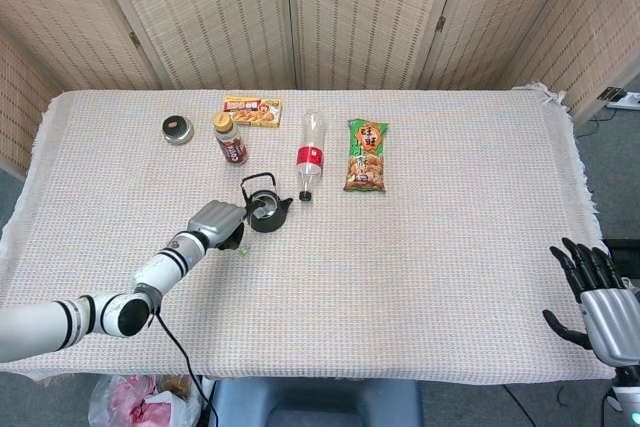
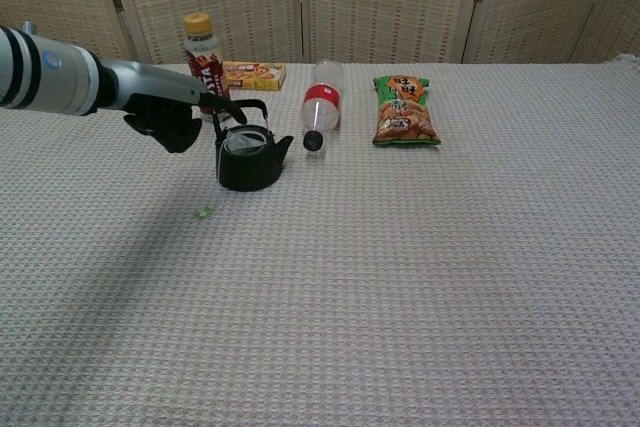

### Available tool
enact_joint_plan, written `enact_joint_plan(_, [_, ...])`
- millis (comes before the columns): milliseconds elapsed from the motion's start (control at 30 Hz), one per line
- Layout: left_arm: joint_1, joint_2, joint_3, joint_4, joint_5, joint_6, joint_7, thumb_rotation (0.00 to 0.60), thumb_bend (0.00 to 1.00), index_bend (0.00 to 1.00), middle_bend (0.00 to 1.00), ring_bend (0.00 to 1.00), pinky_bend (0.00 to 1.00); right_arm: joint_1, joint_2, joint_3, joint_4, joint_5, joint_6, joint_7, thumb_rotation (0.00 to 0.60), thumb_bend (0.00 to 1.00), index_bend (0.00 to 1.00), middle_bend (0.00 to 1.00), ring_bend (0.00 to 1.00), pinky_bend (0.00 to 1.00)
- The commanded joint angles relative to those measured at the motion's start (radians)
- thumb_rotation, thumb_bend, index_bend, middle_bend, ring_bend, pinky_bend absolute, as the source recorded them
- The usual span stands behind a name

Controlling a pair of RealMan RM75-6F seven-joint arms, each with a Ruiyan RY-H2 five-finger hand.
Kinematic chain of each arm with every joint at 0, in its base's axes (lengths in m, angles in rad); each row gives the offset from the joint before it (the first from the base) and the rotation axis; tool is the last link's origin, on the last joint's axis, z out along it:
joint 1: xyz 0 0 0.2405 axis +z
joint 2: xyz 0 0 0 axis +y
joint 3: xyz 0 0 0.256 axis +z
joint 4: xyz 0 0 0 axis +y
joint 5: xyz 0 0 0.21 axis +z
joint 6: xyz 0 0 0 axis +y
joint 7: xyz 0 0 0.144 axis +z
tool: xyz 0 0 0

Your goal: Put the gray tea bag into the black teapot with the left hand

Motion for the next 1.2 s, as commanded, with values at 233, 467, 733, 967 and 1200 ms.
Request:
enact_joint_plan(233, [-0.028,-0.049,0.037,0.059,-0.073,0.011,0.034,0.6,1.0,0.0,1.0,1.0,1.0,-0.005,0.0,0.001,0.003,0.002,0.008,0.006,0.6,0.19,0.0,0.0,0.0,0.0])
enact_joint_plan(467, [-0.03,-0.052,0.042,0.054,-0.071,0.015,0.041,0.6,1.0,0.02,1.0,1.0,1.0,-0.001,0.0,0.001,0.002,0.002,0.001,0.003,0.6,0.19,0.0,0.0,0.0,0.0])
enact_joint_plan(733, [-0.034,-0.056,0.052,0.032,-0.082,0.033,0.059,0.6,1.0,0.03,1.0,1.0,1.0,-0.009,0.001,-0.002,0.003,-0.009,0.02,0.007,0.6,0.19,0.0,0.0,0.0,0.0])
enact_joint_plan(967, [-0.038,-0.075,0.06,0.053,-0.095,0.027,0.068,0.6,1.0,0.04,1.0,1.0,1.0,-0.011,0.001,-0.001,0.007,-0.013,0.026,0.009,0.6,0.19,0.0,0.0,0.0,0.0])
enact_joint_plan(1200, [-0.037,-0.086,0.059,0.087,-0.094,0.014,0.062,0.6,1.0,0.04,1.0,1.0,1.0,-0.008,-0.001,0.001,0.007,-0.006,0.018,0.006,0.6,0.19,0.0,0.0,0.0,0.0])
